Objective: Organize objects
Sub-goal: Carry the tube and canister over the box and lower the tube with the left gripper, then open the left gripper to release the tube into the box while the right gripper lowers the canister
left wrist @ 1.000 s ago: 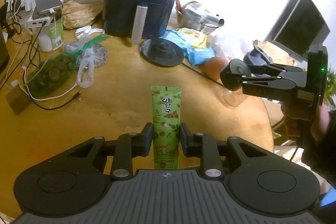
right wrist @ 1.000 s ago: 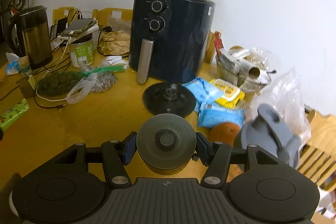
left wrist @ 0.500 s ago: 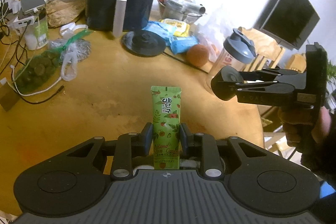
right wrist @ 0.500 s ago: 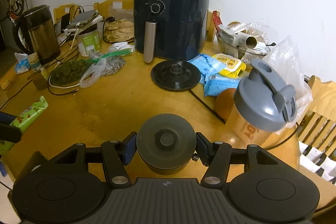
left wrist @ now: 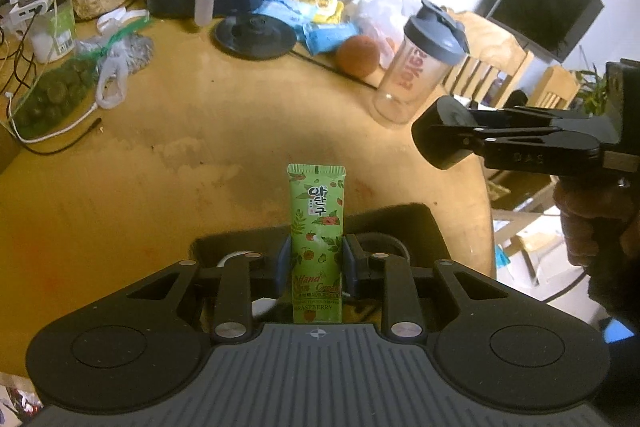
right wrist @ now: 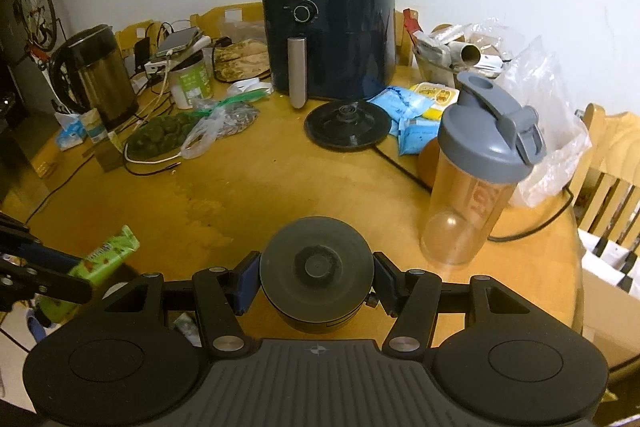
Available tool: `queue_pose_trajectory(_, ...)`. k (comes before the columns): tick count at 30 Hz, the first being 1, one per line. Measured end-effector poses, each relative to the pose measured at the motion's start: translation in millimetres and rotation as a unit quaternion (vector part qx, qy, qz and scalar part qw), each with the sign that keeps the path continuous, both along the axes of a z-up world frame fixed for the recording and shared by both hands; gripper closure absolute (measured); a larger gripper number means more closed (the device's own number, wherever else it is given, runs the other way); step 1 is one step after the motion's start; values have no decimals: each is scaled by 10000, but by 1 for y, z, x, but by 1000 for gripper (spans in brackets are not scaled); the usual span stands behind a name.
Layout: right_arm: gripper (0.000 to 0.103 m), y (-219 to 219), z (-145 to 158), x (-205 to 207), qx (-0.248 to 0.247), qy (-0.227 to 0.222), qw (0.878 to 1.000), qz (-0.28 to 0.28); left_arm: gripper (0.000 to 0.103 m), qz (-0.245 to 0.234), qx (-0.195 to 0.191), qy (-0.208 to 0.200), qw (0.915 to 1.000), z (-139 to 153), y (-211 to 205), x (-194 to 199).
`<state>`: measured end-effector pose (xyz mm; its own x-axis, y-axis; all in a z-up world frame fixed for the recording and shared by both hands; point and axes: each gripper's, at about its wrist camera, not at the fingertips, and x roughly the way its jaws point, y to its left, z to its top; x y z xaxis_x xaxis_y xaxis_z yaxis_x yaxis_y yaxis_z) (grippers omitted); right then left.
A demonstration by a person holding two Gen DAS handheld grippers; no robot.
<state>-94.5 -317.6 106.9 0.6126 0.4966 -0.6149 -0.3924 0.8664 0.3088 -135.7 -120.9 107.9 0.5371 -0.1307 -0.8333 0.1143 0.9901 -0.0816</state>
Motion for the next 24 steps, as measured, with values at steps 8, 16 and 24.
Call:
queue_pose_trajectory(8,42,-10,3,-19,295,42,9995,93,75,151,264,-94,9995,1,-8,-9)
queue_pose_trajectory(16,42,-6,-1,-32,518,155,9979,365,43,911,224,-80,9956,-1,6,-20)
queue_pose_trajectory(24,42,8,4,-40,631,152,9952,726,36,1126,300,-150,9931,0,5,-31)
